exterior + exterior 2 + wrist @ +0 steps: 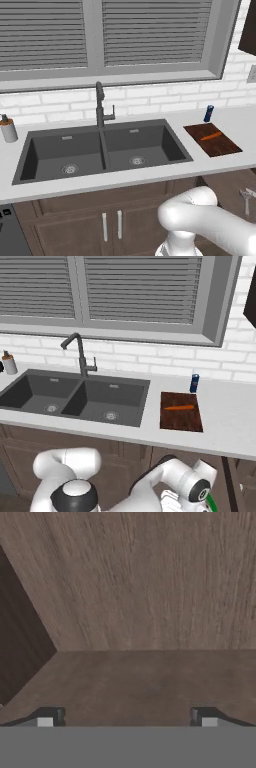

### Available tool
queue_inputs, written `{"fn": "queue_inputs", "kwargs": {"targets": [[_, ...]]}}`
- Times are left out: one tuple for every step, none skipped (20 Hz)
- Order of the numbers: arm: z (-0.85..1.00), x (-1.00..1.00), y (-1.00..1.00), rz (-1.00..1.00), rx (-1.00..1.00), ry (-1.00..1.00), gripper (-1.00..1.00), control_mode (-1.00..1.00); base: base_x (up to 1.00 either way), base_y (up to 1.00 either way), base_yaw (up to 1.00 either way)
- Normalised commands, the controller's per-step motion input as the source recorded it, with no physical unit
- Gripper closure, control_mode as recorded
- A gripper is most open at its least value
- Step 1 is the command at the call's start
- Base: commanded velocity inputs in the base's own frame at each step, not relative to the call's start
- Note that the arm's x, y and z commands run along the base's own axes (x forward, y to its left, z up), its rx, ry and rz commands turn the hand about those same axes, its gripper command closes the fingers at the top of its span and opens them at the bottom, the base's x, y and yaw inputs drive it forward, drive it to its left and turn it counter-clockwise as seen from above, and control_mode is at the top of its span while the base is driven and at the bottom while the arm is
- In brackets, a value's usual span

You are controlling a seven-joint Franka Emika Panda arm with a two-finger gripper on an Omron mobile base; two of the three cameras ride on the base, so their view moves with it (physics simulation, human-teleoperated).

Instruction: Place the appropriate cutting tool for cutting the carrot skin on the cutting board.

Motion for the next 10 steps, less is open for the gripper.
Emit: {"fn": "queue_inputs", "kwargs": {"targets": [[0.36,-0.68,0.00,0.00,0.00,0.11,-1.00,-1.00,0.00,0.00,0.00],[0.46,-0.41,0.00,0.00,0.00,0.13,-1.00,-1.00,0.00,0.00,0.00],[0.52,-0.06,0.00,0.00,0.00,0.14,-1.00,-1.00,0.00,0.00,0.00],[0.61,0.00,0.00,0.00,0.00,0.12,-1.00,-1.00,0.00,0.00,0.00],[0.61,0.19,-0.06,0.00,0.00,0.09,-1.00,-1.00,0.00,0.00,0.00],[0.64,0.51,-0.15,0.00,0.00,0.09,-1.00,-1.00,0.00,0.00,0.00],[0.62,0.66,-0.17,0.00,0.00,0.09,-1.00,-1.00,0.00,0.00,0.00],[0.66,0.76,-0.21,0.00,0.00,0.08,-1.00,-1.00,0.00,0.00,0.00],[0.64,0.73,-0.29,0.00,0.00,0.06,-1.00,-1.00,0.00,0.00,0.00],[0.65,0.69,-0.35,0.00,0.00,0.05,-1.00,-1.00,0.00,0.00,0.00]]}}
